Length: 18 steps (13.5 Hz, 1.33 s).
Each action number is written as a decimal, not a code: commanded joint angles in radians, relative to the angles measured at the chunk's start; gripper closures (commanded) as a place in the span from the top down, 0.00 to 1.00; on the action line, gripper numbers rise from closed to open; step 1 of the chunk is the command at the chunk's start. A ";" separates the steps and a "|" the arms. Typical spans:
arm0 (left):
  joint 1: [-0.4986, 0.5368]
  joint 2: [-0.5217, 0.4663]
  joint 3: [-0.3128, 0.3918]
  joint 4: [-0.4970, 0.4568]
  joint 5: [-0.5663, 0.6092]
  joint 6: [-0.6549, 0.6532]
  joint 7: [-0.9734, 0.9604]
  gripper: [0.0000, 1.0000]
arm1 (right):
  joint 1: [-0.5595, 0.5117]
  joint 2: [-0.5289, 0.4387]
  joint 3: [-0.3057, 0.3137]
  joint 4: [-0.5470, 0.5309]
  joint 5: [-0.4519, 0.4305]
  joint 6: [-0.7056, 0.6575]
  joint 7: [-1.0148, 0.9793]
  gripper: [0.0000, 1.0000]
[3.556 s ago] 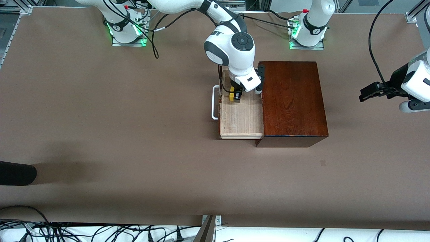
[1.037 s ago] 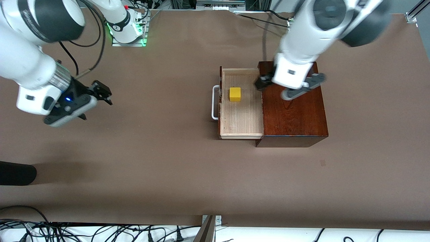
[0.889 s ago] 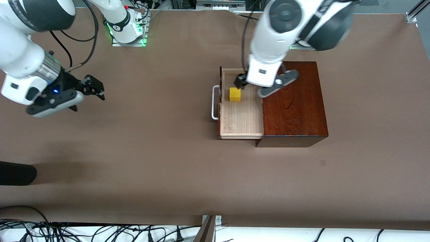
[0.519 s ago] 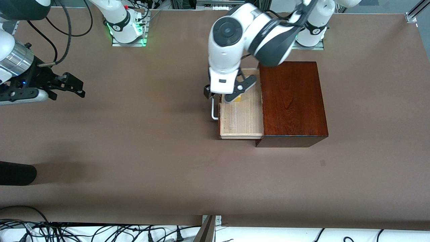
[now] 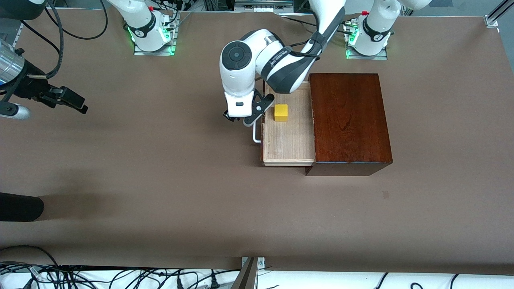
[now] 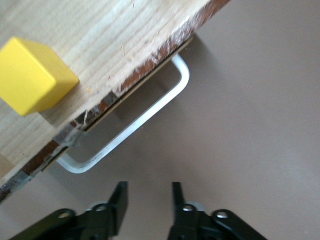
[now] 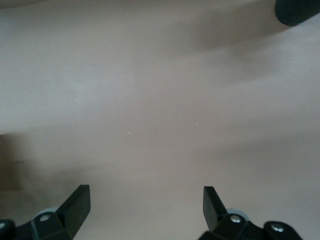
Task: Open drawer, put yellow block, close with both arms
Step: 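Lower the left gripper to the drawer front beside the handle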
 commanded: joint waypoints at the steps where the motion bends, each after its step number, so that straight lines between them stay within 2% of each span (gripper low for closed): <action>1: -0.011 0.065 0.001 0.040 -0.027 -0.005 -0.030 0.00 | -0.016 -0.055 -0.003 -0.045 -0.007 -0.002 0.015 1.00; 4: -0.012 0.093 0.002 0.038 -0.022 -0.005 -0.035 0.00 | -0.002 -0.048 -0.036 -0.041 -0.013 -0.002 0.007 1.00; 7: -0.006 0.090 0.025 0.040 -0.007 -0.013 -0.017 0.00 | -0.002 -0.029 -0.035 -0.031 -0.019 -0.003 0.010 1.00; 11: -0.004 0.090 0.025 0.031 0.096 -0.030 -0.014 0.00 | -0.002 -0.028 -0.035 -0.031 -0.021 -0.002 0.010 1.00; 14: 0.011 0.086 0.031 0.031 0.105 -0.083 0.014 0.00 | -0.005 -0.014 -0.036 -0.022 -0.024 0.000 0.007 1.00; 16: 0.022 0.079 0.030 0.034 0.153 -0.128 0.049 0.00 | -0.007 -0.014 -0.036 -0.020 -0.028 0.000 0.003 1.00; 18: 0.028 0.066 0.040 0.032 0.159 -0.160 0.100 0.00 | -0.004 -0.015 -0.029 -0.014 -0.068 -0.003 -0.019 1.00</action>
